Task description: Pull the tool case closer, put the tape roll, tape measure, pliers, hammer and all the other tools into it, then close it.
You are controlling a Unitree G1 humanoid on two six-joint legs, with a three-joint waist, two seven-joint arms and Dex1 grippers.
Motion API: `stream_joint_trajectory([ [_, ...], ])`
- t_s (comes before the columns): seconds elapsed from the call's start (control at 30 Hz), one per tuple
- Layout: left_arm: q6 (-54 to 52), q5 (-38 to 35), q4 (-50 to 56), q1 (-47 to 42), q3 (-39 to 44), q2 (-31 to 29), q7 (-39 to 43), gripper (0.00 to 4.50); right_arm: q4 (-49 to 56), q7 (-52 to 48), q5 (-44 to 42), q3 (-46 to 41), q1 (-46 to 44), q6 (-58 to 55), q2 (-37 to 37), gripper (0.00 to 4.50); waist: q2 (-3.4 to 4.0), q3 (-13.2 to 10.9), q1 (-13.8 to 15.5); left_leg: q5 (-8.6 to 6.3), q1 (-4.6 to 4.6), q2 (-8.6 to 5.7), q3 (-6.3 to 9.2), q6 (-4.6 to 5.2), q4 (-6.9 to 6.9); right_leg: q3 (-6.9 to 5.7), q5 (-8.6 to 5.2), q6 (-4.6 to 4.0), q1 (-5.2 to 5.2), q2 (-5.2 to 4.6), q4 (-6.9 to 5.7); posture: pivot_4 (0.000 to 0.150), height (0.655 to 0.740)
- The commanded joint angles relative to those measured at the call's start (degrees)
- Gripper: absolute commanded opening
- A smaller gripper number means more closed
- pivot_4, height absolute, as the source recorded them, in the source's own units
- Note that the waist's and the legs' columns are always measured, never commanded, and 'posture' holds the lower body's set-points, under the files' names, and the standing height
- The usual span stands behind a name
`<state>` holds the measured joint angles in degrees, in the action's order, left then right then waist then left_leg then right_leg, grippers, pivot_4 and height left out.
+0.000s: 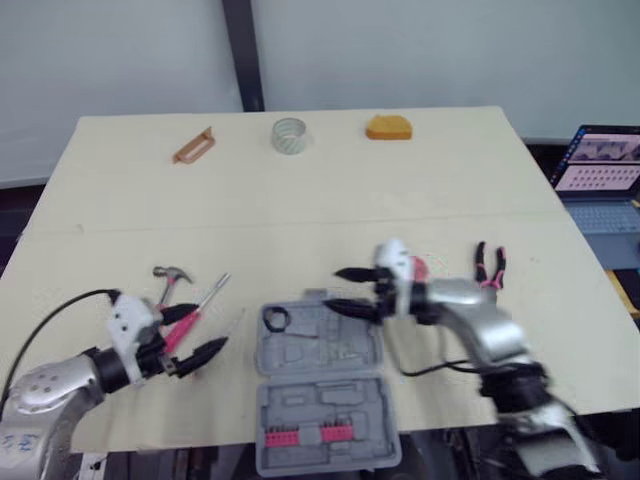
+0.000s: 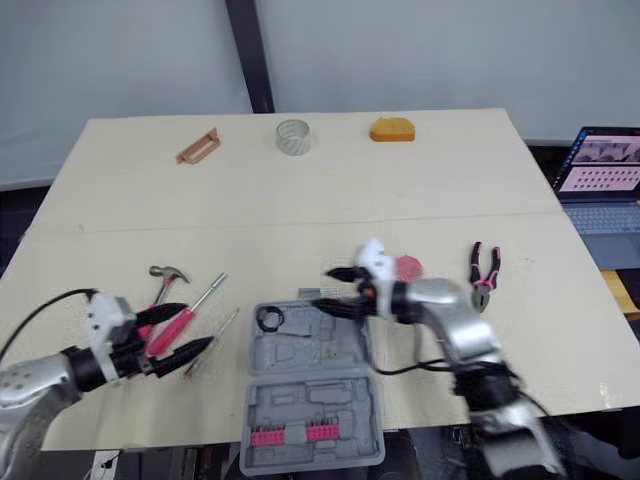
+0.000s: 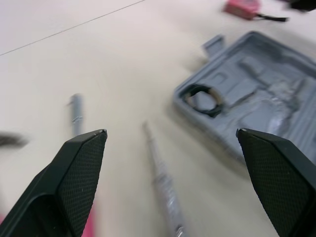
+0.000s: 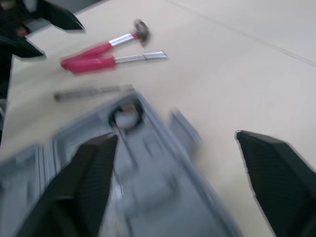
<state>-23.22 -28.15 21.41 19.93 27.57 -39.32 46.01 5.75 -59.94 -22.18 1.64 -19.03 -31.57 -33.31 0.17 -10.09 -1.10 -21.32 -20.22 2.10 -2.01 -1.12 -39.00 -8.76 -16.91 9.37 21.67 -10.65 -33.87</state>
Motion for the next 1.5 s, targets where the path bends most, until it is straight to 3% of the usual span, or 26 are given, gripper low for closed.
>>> stream_joint_trajectory([
  [0.03,0.33,-1.64,-1.92,3.83,8.4,-1.0,1.31,4.5,3.47,-3.87,-5.49,-8.37,3.79,-2.38,-6.5,4.47,-0.01,0.0,-0.38,0.0,0.02,0.01,-0.01,0.0,0.01,0.01,0.0,0.0,0.0,0.01,0.01,0.15,0.74],
  [0.23,3.13,-0.44,-12.26,7.82,18.05,-3.32,4.41,4.5,-5.55,-7.04,-5.78,-19.31,12.74,0.5,-16.49,4.47,-0.04,-0.01,-0.22,-0.06,0.03,0.05,-0.08,0.03,-0.01,0.03,-0.01,-0.02,-0.01,0.02,0.03,0.15,0.74],
  [0.53,8.61,2.64,-24.85,6.2,19.06,-6.32,5.86,4.5,-23.61,-7.42,-0.9,-23.18,17.29,10.93,-20.76,4.47,-0.05,-0.01,0.09,-0.07,0.06,0.05,-0.15,0.05,-0.06,0.08,-0.01,-0.03,-0.01,0.02,0.01,0.15,0.74],
  [0.77,11.68,4.04,-29.91,5.86,18.49,-6.92,6.4,4.5,-29.24,-6.95,0.88,-22.54,16.33,15.49,-21.53,4.47,-0.05,-0.01,-0.43,-0.07,0.08,0.05,-0.16,0.04,-0.04,0.08,-0.01,-0.03,-0.01,0.02,-0.01,0.15,0.74],
  [1.17,12.25,3.68,-26.78,7.5,17.58,-5.81,7.28,4.5,-25.69,-5.58,0.29,-20.82,13.35,12.94,-20.03,4.47,-0.05,-0.01,-0.31,-0.08,0.08,0.06,-0.18,0.03,-0.05,0.1,-0.01,-0.03,-0.02,0.01,0.0,0.15,0.74],
  [1.5,7.65,2.1,-5.45,4.39,4.99,-3.89,6.1,4.5,-8.61,2.99,0.82,-14.37,10.61,3.1,-14.28,4.47,-0.05,-0.01,-0.08,-0.07,0.1,0.07,-0.16,0.02,-0.1,0.14,0.0,-0.04,-0.04,0.02,-0.06,0.15,0.74],
])
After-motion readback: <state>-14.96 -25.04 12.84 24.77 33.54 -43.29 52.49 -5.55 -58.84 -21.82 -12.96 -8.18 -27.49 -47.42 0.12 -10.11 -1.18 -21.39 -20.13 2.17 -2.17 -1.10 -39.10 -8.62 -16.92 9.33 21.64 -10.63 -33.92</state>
